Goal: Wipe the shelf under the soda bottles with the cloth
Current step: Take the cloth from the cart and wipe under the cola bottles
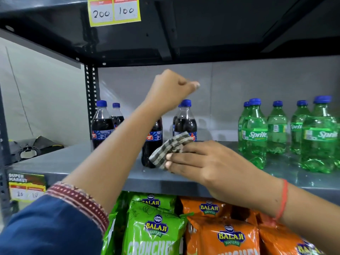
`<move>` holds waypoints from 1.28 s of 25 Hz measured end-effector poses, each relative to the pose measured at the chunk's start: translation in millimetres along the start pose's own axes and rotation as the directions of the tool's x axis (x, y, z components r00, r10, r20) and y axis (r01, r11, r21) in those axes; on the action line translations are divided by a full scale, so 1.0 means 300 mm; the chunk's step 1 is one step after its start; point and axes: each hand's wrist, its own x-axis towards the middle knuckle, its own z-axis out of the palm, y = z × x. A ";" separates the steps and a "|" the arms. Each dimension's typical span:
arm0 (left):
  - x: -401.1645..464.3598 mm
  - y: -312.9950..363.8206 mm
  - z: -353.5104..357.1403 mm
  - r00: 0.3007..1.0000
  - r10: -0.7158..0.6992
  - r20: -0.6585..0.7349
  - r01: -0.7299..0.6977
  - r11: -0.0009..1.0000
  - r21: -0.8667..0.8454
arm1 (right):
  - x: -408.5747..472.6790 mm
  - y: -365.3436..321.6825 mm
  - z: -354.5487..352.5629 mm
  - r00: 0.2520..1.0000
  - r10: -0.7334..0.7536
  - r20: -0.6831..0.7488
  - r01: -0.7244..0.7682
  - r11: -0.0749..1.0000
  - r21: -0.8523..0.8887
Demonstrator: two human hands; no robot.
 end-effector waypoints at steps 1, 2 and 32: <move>-0.001 0.015 0.035 0.996 -0.046 0.075 0.041 0.997 0.067 | -0.019 0.012 -0.006 1.000 0.004 -0.011 -0.004 1.000 -0.017; 0.000 0.021 0.063 0.988 -0.107 0.115 0.094 0.990 0.106 | -0.035 0.021 -0.010 1.000 -0.002 -0.026 0.001 0.999 -0.040; 0.044 -0.082 0.071 0.884 -0.282 0.374 0.455 0.705 -0.544 | 0.031 0.245 0.162 0.959 -0.284 -0.019 0.252 0.877 -0.409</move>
